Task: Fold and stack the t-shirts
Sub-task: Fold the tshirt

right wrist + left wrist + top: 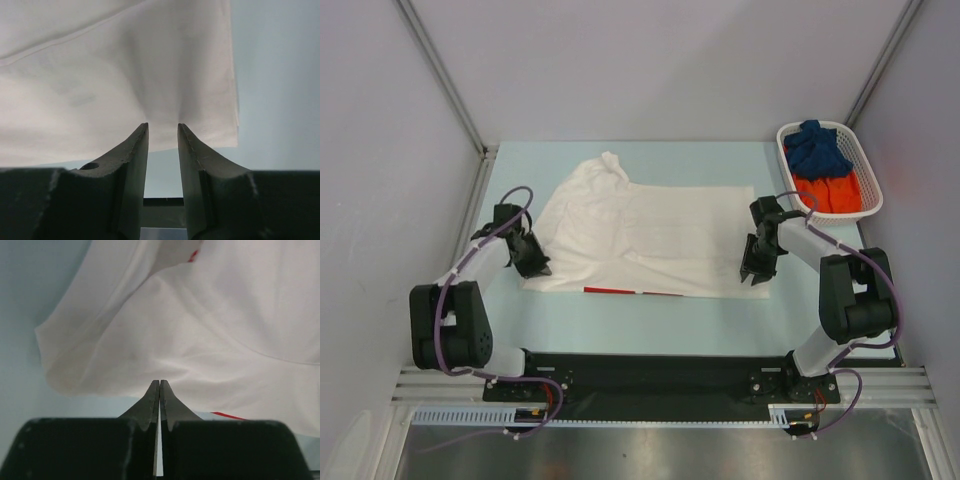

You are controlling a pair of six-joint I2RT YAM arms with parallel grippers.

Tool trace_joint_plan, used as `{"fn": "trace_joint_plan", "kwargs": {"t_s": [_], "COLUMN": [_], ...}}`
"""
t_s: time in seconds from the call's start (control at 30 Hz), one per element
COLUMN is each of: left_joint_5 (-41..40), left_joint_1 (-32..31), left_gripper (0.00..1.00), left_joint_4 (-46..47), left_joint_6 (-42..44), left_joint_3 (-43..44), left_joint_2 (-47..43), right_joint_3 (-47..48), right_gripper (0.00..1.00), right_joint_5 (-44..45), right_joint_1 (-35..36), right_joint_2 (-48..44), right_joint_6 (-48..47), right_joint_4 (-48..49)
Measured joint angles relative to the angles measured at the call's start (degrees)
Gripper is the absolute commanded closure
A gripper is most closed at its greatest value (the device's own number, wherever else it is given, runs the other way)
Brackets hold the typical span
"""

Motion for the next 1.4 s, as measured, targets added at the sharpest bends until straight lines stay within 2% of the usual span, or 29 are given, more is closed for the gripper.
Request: {"fn": "trace_joint_plan", "kwargs": {"t_s": [0.17, 0.33, 0.8, 0.9, 0.93, 1.07, 1.2, 1.23, 1.4], "left_joint_5": [1.3, 3.5, 5.3, 5.3, 5.0, 3.2, 1.6, 1.3, 3.3], "left_joint_1": [5.8, 10.8, 12.8, 12.8, 12.8, 11.5, 7.0, 5.6, 2.1], "left_gripper": [0.99, 1.0, 1.0, 0.87, 0.76, 0.68, 0.69, 0.74, 0.84], "left_joint_4": [0.3, 0.9, 2.5, 2.1, 1.8, -1.2, -1.8, -1.8, 0.2], "left_joint_6": [-2.4, -4.5, -7.0, -6.1, -5.7, -3.0, -1.8, -1.8, -1.7], "left_joint_3": [-3.8, -5.4, -7.3, -7.0, -6.8, -3.4, 1.7, 2.8, 4.5], "left_joint_2": [4.5, 5.2, 4.0, 3.9, 3.8, 1.6, -1.2, -1.7, -2.1], "right_joint_3": [-2.1, -6.1, -10.8, -9.9, -9.1, -2.3, 4.3, 5.5, 9.1], "right_gripper": [0.68, 0.69, 0.69, 0.67, 0.66, 0.62, 0.58, 0.57, 0.51], "right_joint_5": [3.5, 2.4, -0.7, -0.4, 0.0, 1.5, 1.9, 1.9, 1.4], "right_joint_1": [-0.8, -3.2, -7.0, -7.1, -7.1, -7.4, -7.4, -7.4, -7.4], "right_joint_2": [-0.1, -1.7, -6.1, -6.1, -5.9, -3.1, -1.0, -0.4, 4.5], "right_joint_6": [1.7, 4.8, 11.6, 10.5, 9.7, 6.1, 3.5, 3.0, 1.5], "right_joint_4": [1.7, 4.4, 6.8, 4.9, 3.8, 0.5, 0.4, 0.5, 0.5]}}
